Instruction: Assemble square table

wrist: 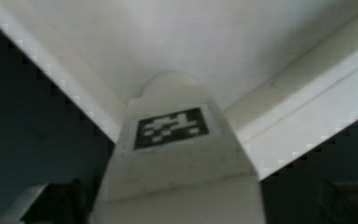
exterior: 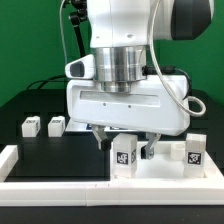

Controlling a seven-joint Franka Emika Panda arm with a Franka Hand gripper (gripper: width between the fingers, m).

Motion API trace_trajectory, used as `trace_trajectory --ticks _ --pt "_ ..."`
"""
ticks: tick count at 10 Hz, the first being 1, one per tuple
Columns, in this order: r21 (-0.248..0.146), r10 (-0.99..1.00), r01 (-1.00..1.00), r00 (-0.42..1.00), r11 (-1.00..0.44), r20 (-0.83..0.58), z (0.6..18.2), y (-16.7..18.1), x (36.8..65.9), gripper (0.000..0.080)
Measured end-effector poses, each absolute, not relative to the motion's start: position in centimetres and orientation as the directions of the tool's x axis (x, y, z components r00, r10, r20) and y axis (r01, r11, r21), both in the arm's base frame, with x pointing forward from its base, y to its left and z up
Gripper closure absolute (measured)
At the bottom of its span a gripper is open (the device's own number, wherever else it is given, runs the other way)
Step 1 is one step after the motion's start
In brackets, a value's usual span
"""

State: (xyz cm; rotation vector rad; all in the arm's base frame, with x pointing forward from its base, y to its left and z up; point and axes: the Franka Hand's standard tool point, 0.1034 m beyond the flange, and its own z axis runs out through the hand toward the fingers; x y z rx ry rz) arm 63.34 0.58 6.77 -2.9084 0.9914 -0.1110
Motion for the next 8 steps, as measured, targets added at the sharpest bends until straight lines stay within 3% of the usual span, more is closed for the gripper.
trace_trajectory --ticks 3,6,8 --pt "-0.083 -0.652 -0.648 0.757 -0.757 0.041 6.6 0.3 63.2 0.0505" --pt "-0.088 -0.809 -0.805 0.588 -0.587 0.021 6.6 0.1 63.1 0.0505" --pt "-0.07 -0.931 -0.931 0.362 -0.359 -0.038 6.6 -0.5 63.0 0.0505"
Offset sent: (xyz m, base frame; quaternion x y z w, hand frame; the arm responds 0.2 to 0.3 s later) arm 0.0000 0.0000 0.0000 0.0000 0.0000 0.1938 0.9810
